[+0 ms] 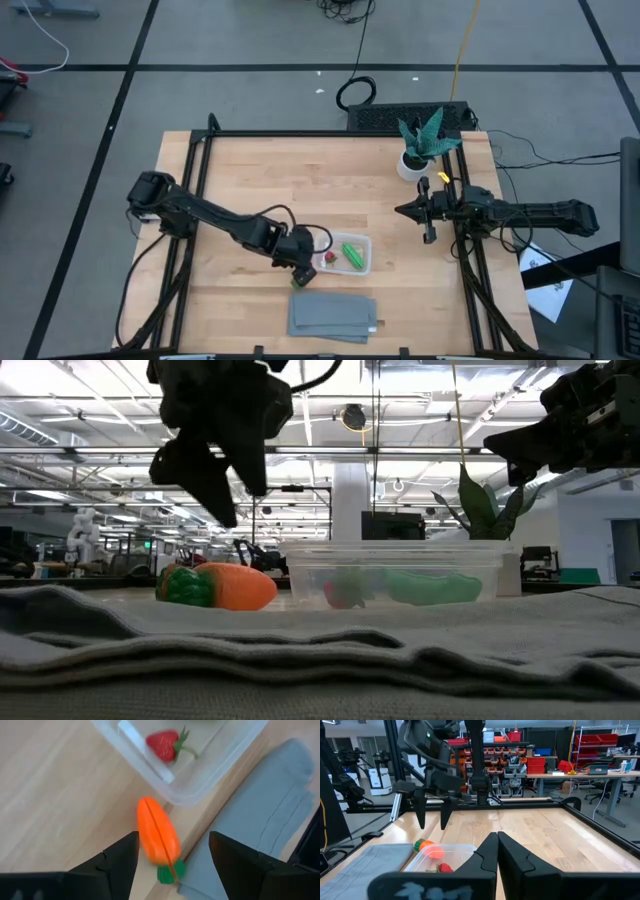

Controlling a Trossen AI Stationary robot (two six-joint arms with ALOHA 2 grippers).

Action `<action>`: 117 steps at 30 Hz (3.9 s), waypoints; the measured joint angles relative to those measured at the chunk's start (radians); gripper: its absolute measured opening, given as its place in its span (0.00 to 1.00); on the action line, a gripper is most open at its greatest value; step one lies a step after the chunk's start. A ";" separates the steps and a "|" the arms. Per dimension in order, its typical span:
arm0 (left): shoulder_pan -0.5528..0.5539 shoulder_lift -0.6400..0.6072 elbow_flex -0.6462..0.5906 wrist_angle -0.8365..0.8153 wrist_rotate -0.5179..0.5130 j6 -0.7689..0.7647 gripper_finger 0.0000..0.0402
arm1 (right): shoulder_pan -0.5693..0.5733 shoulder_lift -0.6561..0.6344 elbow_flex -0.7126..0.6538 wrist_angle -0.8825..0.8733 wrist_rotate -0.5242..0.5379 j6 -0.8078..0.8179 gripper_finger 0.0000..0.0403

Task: Pick and placing Produce into tupperware
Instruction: Put the orange carrot into the transparent bin

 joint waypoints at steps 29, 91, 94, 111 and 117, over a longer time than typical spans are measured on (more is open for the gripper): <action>0.006 0.121 0.001 0.018 0.039 0.025 0.61 | 0.000 0.012 0.000 0.001 0.000 0.000 0.00; 0.064 -0.074 0.000 -0.012 0.133 0.350 0.37 | 0.000 0.022 0.000 0.000 0.000 0.015 0.00; 0.069 -0.122 0.000 -0.011 0.133 0.387 0.37 | 0.000 0.022 0.000 0.001 0.000 0.018 0.00; 0.077 -0.249 -0.001 0.001 0.083 0.670 0.37 | 0.000 0.022 0.000 0.004 0.000 0.018 0.00; 0.095 -0.251 0.000 0.024 0.075 0.690 0.37 | 0.000 0.022 0.000 0.004 0.000 0.018 0.00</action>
